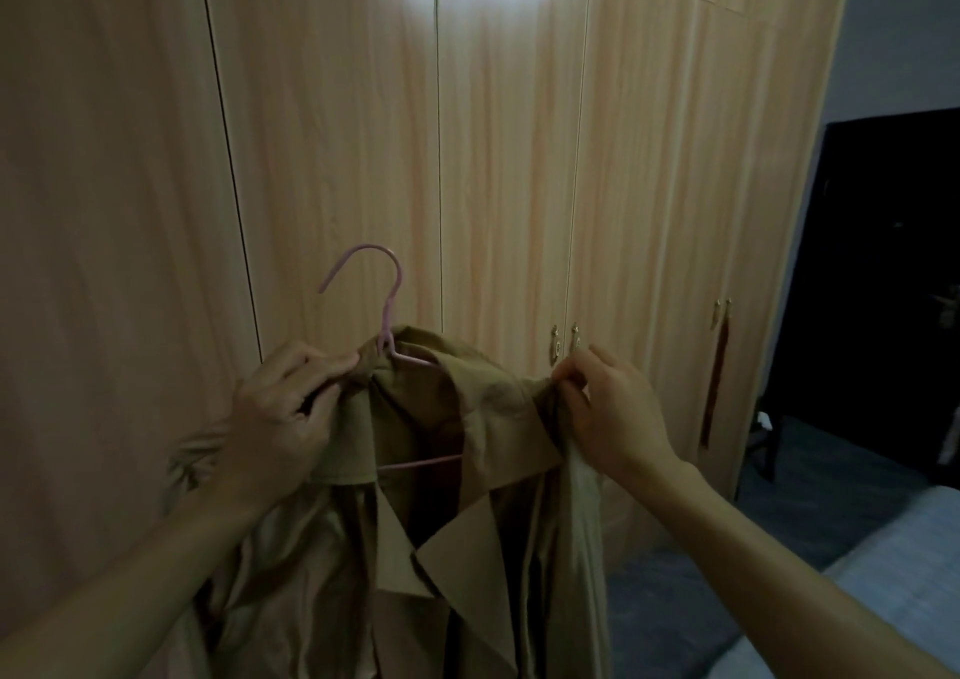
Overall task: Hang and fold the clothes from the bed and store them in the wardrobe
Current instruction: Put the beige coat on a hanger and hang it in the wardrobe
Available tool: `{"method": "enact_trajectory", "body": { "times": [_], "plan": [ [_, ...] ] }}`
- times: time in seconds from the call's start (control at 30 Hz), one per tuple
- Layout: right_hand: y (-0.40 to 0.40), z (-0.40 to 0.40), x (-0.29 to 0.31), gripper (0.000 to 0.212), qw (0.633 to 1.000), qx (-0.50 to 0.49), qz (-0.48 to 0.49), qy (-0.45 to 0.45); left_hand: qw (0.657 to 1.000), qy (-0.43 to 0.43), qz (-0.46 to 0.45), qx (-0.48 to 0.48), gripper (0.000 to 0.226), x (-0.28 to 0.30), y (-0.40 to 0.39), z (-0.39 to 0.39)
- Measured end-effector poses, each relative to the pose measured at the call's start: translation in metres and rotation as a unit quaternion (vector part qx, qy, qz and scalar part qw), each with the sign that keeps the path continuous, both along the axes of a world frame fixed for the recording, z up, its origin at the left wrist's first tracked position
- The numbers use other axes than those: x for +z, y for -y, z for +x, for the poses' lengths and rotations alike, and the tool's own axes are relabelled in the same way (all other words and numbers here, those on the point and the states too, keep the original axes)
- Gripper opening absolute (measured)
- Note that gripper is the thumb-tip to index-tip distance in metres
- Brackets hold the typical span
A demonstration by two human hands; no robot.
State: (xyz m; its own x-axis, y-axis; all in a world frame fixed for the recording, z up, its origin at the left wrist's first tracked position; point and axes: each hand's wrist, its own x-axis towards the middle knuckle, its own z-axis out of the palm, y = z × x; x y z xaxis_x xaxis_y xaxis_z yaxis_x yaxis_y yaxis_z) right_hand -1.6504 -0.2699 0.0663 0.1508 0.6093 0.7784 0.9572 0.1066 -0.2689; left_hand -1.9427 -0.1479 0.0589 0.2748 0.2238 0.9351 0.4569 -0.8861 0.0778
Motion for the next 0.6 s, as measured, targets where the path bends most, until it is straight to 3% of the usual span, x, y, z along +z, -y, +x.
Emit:
{"method": "enact_trajectory", "body": {
  "times": [0.23, 0.5, 0.6],
  "plan": [
    [-0.007, -0.029, 0.027, 0.014, 0.994, 0.079, 0.046, -0.051, 0.999, -0.045, 0.015, -0.018, 0.025, -0.011, 0.002, 0.004],
    [-0.01, -0.04, 0.002, 0.033, 0.969, 0.162, -0.177, 0.056, 0.999, -0.002, -0.033, -0.004, 0.022, -0.02, 0.002, -0.007],
    [-0.009, -0.04, -0.009, 0.04, 0.959, 0.199, -0.195, 0.047, 0.999, 0.0, -0.046, 0.006, 0.022, -0.026, 0.001, -0.011]
  ]
}}
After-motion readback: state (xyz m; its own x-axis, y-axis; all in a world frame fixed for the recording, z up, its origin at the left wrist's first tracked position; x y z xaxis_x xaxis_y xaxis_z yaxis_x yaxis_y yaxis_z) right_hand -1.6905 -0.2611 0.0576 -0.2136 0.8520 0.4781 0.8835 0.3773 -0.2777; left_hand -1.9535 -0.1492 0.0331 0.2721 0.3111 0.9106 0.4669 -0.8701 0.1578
